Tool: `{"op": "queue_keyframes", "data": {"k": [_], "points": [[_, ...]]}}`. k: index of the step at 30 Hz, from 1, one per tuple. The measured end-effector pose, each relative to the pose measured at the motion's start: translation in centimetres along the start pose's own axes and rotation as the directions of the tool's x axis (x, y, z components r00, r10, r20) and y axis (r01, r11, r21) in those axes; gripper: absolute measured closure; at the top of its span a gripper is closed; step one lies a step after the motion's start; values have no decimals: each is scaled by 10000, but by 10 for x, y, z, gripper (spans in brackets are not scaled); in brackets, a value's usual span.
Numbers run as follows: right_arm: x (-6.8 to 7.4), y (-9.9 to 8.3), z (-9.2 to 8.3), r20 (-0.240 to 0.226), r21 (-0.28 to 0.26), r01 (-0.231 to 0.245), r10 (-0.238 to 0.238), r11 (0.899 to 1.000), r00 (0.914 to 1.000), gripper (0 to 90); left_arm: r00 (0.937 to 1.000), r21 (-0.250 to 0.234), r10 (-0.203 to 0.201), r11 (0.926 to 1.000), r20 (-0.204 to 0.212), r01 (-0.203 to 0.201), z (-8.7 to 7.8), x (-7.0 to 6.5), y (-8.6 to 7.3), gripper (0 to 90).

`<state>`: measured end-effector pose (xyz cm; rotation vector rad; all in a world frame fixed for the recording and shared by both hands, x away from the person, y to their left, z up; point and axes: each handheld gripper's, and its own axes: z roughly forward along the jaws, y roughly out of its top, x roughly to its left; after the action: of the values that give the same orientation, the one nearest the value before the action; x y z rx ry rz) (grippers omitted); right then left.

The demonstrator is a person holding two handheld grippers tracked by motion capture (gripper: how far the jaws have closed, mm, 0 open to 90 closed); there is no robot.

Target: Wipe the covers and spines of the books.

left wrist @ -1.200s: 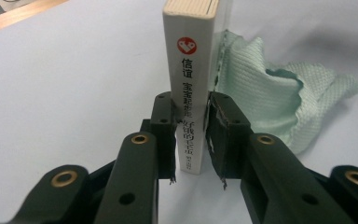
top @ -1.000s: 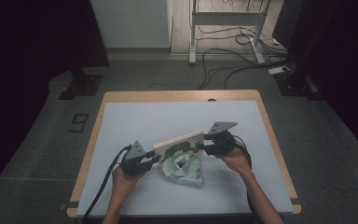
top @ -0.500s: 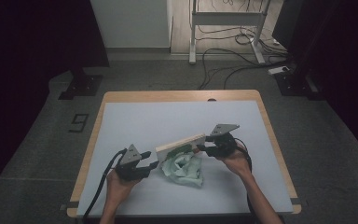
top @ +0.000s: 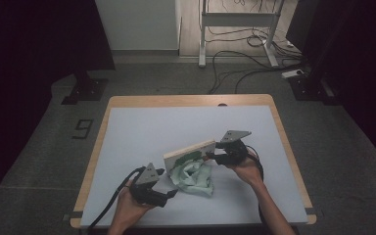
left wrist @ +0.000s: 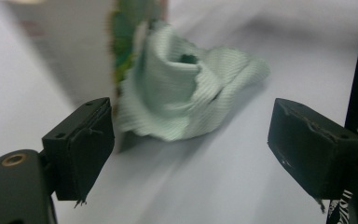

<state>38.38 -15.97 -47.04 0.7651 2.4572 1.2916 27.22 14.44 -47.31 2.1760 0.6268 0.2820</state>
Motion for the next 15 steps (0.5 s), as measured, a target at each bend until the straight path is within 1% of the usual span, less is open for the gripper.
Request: {"op": "queue_keyframes", "data": {"k": [2,4,6,9,12,15], "points": [[0,0,0,20,-2,-6,6,10000,10000,468,9999,125,105,9999,43,-106,11,-4,3,147],[0,0,0,15,-4,-1,1,10000,10000,469,9999,160,80,9998,137,-82,22,-6,5,150],[0,0,0,-9,-28,28,-28,10000,10000,470,9999,139,52,9999,143,-54,31,-7,7,157],[0,0,0,1,-41,3,-3,10000,10000,472,9999,254,109,9996,114,-112,46,-8,10,173],[0,0,1,28,-52,-51,51,10000,10000,473,9999,353,149,9993,-73,-146,58,-9,9,188],[0,0,1,49,-52,-13,14,10000,10000,473,9995,617,245,9978,-212,-232,66,-8,5,230]]}}
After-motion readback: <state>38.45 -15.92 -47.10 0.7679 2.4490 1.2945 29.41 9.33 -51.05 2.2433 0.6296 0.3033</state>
